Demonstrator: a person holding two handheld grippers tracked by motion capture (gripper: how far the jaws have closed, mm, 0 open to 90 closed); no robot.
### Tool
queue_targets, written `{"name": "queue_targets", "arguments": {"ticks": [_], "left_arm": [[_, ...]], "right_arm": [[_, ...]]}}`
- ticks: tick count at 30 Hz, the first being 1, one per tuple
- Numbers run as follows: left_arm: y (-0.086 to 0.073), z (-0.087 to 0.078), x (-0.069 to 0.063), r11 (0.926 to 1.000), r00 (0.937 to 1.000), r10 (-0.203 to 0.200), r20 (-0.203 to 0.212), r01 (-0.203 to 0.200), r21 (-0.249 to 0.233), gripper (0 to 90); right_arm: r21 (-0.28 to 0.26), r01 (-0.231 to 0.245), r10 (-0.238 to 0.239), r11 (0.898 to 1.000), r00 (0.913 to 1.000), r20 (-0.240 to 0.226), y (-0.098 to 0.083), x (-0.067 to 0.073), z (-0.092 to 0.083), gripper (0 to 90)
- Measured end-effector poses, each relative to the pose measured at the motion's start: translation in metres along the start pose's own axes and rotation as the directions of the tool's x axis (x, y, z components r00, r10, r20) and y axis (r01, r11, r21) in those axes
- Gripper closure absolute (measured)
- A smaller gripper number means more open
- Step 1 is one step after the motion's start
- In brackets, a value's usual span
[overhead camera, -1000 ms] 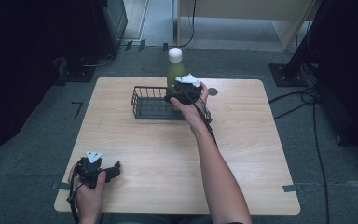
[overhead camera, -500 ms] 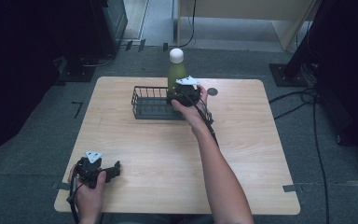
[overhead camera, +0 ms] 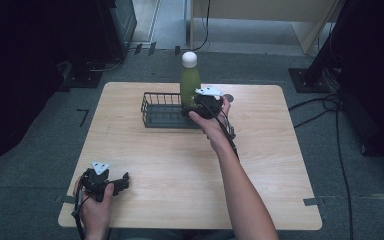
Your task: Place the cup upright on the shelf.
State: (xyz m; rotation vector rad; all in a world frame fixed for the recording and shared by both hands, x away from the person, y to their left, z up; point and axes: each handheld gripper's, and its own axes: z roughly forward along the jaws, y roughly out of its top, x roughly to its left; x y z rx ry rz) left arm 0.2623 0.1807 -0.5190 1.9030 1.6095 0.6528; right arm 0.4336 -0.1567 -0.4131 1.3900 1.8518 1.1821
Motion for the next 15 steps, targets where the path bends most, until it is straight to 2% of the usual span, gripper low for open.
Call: {"name": "queue_targets", "arguments": {"ticks": [7,15], "left_arm": [[0.0,0.0,0.0,1.0,1.0,0.0,0.0,0.0,0.001,0.0],[0.0,0.0,0.0,1.0,1.0,0.0,0.0,0.0,0.0,0.0]], "right_arm": [[0.001,-0.007,0.007,1.0,1.0,-0.001,-0.016,-0.009,-0.018,6.2],[0.02,-0.001,0.0,1.0,0.9997,0.022,-0.032,-0.018,-0.036,6.2]]}}
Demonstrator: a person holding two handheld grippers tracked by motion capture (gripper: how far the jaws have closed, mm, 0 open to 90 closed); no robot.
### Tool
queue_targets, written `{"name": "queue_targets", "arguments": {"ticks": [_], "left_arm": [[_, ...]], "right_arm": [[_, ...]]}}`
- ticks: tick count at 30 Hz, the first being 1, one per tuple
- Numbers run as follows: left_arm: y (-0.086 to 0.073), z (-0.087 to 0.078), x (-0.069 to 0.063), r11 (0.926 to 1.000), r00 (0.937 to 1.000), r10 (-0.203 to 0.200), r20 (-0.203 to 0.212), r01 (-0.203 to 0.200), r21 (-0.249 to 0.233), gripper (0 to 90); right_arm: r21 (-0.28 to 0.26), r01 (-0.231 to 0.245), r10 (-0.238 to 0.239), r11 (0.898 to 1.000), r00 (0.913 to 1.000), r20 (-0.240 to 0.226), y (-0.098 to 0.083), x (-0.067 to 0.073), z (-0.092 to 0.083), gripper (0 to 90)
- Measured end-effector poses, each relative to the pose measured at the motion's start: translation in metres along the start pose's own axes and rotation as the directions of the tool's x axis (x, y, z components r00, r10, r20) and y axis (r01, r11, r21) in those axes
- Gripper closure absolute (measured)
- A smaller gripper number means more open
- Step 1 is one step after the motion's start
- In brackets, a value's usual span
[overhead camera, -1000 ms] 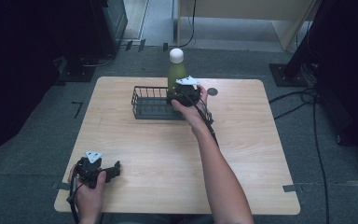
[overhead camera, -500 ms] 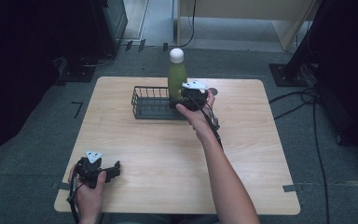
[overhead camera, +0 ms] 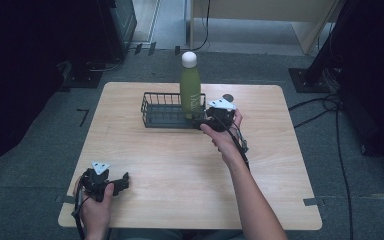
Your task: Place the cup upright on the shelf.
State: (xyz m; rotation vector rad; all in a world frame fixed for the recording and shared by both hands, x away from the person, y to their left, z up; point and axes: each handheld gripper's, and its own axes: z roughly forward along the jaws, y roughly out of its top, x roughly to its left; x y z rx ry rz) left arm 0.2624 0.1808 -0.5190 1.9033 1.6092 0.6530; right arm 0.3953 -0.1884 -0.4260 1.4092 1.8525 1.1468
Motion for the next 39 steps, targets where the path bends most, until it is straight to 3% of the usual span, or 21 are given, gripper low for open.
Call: {"name": "queue_targets", "arguments": {"ticks": [15,27,39], "left_arm": [[0.0,0.0,0.0,1.0,1.0,0.0,0.0,0.0,-0.001,0.0],[0.0,0.0,0.0,1.0,1.0,0.0,0.0,0.0,-0.001,0.0],[0.0,0.0,0.0,1.0,1.0,0.002,0.0,-0.002,0.001,0.0]], "right_arm": [[0.006,-0.003,0.003,1.0,0.9995,0.033,-0.032,-0.018,-0.03,6.3],[0.014,-0.031,0.03,0.999,0.9976,0.062,-0.062,-0.039,-0.054,6.4],[0.024,-0.085,0.082,0.996,0.9904,0.111,-0.092,-0.066,-0.077,6.6]]}}
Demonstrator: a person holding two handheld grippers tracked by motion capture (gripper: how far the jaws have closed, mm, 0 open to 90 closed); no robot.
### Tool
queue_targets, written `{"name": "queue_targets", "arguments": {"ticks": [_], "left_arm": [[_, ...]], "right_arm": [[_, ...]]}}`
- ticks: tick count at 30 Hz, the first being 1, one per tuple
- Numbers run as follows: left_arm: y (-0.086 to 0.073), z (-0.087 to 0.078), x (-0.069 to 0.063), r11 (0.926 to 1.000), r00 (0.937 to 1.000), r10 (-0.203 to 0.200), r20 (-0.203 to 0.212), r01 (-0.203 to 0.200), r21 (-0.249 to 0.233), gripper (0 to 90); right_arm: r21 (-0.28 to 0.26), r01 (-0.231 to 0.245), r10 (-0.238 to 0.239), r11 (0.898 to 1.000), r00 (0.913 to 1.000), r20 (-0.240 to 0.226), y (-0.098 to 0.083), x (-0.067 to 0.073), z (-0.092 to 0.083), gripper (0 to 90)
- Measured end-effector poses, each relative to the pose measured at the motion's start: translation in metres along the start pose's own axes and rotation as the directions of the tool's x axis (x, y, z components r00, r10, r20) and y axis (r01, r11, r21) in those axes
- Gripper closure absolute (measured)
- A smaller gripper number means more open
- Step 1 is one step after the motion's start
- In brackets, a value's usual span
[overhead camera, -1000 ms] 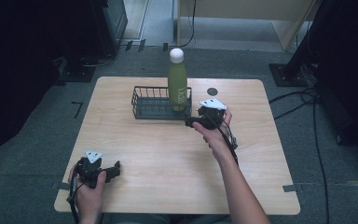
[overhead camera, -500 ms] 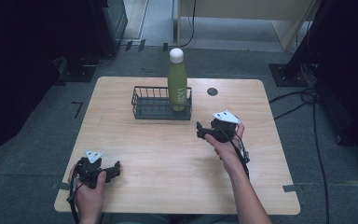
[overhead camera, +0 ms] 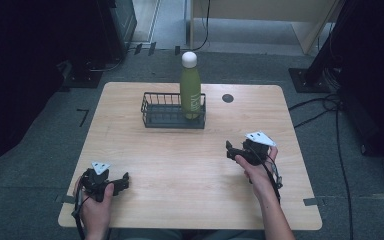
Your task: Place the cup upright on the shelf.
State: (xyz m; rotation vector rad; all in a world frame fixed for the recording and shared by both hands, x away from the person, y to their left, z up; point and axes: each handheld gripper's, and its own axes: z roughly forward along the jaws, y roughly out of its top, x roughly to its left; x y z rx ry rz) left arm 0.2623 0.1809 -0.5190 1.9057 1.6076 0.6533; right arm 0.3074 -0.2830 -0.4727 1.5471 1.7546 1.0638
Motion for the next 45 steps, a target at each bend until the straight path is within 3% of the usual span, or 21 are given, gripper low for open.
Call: {"name": "queue_targets", "arguments": {"ticks": [20,45], "left_arm": [[0.0,0.0,0.0,1.0,1.0,0.0,0.0,0.0,0.001,0.0],[0.0,0.0,0.0,1.0,1.0,0.0,0.0,0.0,0.0,0.0]], "right_arm": [[0.019,-0.053,0.051,0.998,0.9943,0.093,-0.033,-0.047,-0.033,7.3],[0.078,-0.106,0.087,0.991,0.9717,0.22,-0.076,-0.105,-0.073,7.3]]}}
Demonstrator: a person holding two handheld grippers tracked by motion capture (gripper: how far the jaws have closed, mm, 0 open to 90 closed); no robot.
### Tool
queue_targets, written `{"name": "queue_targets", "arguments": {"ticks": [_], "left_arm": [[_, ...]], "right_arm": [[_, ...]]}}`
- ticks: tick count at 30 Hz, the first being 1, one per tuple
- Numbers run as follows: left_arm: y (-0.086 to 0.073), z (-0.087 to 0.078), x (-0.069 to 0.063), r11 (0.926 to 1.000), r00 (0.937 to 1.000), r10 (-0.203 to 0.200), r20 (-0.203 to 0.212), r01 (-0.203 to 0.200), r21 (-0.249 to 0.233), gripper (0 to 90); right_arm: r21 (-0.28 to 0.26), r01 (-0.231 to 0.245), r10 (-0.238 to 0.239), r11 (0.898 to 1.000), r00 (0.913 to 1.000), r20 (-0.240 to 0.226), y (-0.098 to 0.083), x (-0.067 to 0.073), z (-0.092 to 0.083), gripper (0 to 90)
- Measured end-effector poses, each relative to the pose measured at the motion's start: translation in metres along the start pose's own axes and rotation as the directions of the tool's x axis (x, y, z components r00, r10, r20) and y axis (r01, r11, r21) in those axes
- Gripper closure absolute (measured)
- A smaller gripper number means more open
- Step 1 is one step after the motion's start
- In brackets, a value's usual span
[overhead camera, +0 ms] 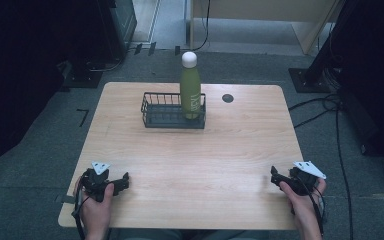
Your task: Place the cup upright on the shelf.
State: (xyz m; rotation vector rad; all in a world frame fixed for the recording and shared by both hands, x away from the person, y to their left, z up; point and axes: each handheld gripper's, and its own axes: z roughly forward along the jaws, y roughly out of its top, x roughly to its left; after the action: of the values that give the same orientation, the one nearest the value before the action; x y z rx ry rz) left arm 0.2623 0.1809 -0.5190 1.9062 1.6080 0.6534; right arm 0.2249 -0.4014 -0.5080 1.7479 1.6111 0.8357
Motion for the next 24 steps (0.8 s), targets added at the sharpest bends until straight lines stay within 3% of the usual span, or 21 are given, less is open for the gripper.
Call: {"name": "queue_targets", "arguments": {"ticks": [7,13,16,24], "left_arm": [[0.0,0.0,0.0,1.0,1.0,0.0,0.0,0.0,-0.001,0.0],[0.0,0.0,0.0,1.0,1.0,0.0,0.0,0.0,-0.001,0.0],[0.0,0.0,0.0,1.0,1.0,0.0,0.0,0.0,0.0,0.0],[0.0,0.0,0.0,1.0,1.0,0.0,0.0,0.0,-0.001,0.0]], "right_arm": [[0.035,0.0,0.0,0.999,0.9999,0.011,-0.013,-0.011,-0.004,7.3],[0.097,0.048,-0.05,0.994,0.9986,0.02,-0.026,-0.017,-0.007,6.7],[0.1,0.024,-0.025,0.995,0.9997,0.004,-0.029,-0.021,-0.009,6.5],[0.101,0.037,-0.035,0.994,0.9992,-0.016,-0.031,-0.021,-0.011,6.4]]}}
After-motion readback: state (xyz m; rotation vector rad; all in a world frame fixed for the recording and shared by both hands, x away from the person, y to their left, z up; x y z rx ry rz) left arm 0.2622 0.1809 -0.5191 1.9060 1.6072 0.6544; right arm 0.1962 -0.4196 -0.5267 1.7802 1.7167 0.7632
